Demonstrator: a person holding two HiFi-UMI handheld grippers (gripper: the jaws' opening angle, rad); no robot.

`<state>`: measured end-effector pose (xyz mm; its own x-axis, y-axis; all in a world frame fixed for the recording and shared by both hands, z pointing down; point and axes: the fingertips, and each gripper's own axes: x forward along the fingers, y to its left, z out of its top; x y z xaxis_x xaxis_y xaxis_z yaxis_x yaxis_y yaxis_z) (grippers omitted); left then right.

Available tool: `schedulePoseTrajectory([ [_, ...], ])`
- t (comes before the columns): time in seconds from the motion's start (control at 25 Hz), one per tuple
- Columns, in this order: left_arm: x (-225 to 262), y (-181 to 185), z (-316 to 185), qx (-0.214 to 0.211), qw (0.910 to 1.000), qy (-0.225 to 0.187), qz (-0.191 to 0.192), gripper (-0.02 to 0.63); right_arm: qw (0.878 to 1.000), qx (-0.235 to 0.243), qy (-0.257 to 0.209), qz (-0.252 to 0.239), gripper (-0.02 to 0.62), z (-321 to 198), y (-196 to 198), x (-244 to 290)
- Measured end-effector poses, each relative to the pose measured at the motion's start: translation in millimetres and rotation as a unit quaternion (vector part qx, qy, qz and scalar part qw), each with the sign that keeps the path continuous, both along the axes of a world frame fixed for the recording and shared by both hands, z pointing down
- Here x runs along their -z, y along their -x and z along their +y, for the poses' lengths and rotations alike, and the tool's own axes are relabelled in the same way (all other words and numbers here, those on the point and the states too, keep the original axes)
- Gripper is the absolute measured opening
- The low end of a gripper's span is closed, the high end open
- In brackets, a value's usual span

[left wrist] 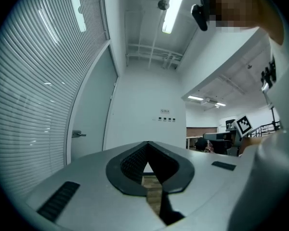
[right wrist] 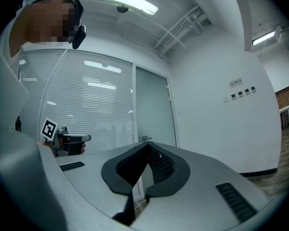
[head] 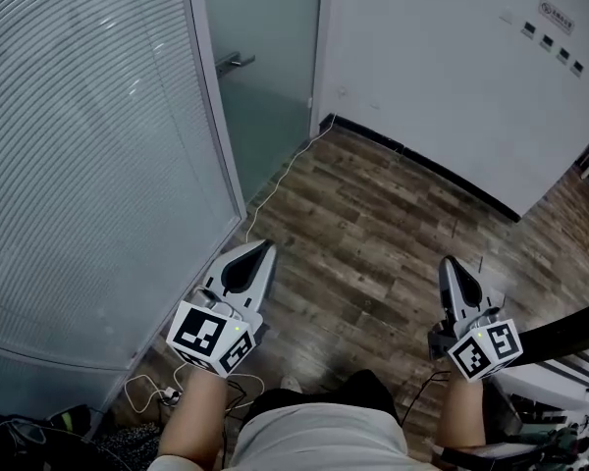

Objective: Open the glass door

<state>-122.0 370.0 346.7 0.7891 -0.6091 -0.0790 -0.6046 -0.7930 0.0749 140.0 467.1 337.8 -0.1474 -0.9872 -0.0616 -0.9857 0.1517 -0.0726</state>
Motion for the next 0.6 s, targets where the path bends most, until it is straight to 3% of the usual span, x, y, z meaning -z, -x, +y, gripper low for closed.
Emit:
schedulePoseTrajectory([
  [0.28,-8,3,-10,0.003,1.0,0.002,0.007,0.0,1.0,0.008,0.002,-0.001,0.002,-17,4,-3],
  [0.6,-10,-6,-56,0.023,0.9997,0.009,0.005,0.0,0.999,0.035,0.006,-0.008,0.002,-80,-7,-8],
])
